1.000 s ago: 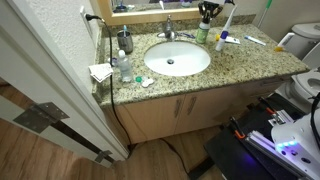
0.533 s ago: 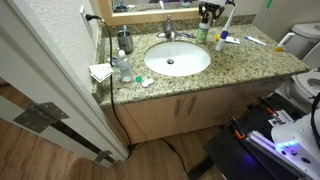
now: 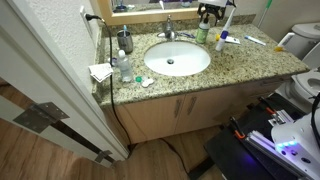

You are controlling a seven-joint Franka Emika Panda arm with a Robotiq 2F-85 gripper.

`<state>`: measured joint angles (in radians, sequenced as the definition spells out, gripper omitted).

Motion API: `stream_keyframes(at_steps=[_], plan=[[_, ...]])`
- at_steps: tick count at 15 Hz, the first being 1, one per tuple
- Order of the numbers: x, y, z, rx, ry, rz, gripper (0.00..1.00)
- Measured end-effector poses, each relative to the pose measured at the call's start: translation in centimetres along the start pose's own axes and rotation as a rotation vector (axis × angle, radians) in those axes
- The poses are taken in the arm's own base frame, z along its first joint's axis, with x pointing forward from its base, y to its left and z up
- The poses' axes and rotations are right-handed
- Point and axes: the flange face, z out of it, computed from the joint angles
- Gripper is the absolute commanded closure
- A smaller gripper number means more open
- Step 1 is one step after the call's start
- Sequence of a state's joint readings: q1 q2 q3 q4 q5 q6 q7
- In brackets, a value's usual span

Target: Move the pump bottle forwards

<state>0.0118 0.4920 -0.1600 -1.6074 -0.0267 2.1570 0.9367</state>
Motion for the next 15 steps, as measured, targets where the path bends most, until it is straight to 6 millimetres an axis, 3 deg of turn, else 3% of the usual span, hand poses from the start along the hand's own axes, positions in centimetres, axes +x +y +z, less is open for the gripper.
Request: stream_keyframes(at_steps=[5,15], plan=[[0.2,0.0,-1.8,0.029,0.017,-0.003,0.0],[0.1,0.9,-7.7,0.11,0.073,-0.044,0.0]])
